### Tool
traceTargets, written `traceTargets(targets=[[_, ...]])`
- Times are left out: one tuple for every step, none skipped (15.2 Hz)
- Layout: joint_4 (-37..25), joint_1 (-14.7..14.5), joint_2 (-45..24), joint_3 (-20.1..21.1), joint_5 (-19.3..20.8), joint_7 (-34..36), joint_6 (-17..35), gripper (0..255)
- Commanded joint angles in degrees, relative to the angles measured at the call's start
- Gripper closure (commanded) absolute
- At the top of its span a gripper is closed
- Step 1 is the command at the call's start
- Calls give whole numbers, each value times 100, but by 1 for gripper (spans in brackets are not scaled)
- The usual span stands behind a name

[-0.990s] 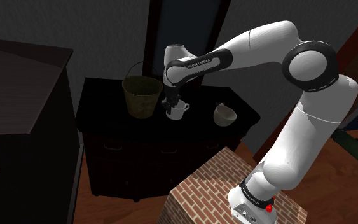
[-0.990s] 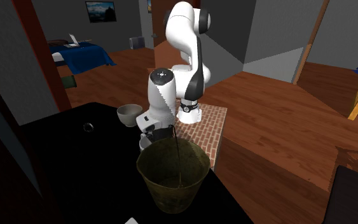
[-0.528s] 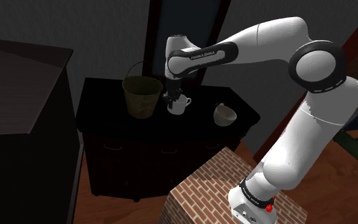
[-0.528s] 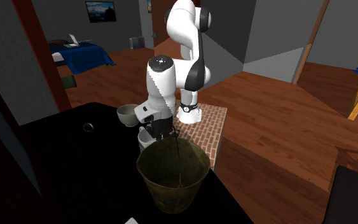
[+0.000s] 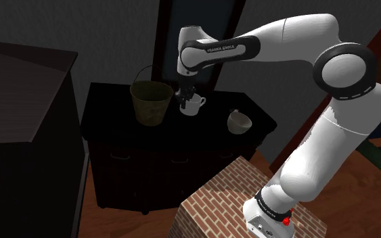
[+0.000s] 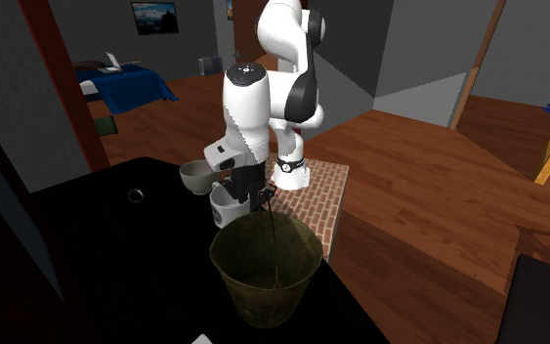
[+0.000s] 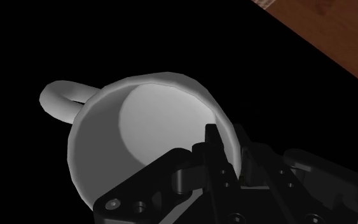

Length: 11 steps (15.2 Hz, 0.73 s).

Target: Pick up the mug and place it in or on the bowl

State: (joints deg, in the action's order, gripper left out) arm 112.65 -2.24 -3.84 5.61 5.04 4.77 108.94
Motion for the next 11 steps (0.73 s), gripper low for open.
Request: traceTargets(targets=[[-117, -1, 46, 2, -10, -14, -163, 255], [-170, -2, 66, 2, -14, -20, -237, 255], [-225, -2, 85, 3, -18, -27, -310, 255], [-281, -2, 102, 3, -22, -34, -383, 255], [-339, -2, 119, 4, -25, -40, -457, 255], [-398, -2, 134, 4, -28, -46, -531, 255], [-458, -3, 148, 4, -31, -52, -605, 255], [-519, -3, 161, 5, -34, -58, -679, 255], [-582, -3, 173, 5, -37, -64, -754, 255], [-647, -4, 184, 5, -39, -70, -828, 255], [-712, -4, 193, 6, -41, -76, -903, 255]])
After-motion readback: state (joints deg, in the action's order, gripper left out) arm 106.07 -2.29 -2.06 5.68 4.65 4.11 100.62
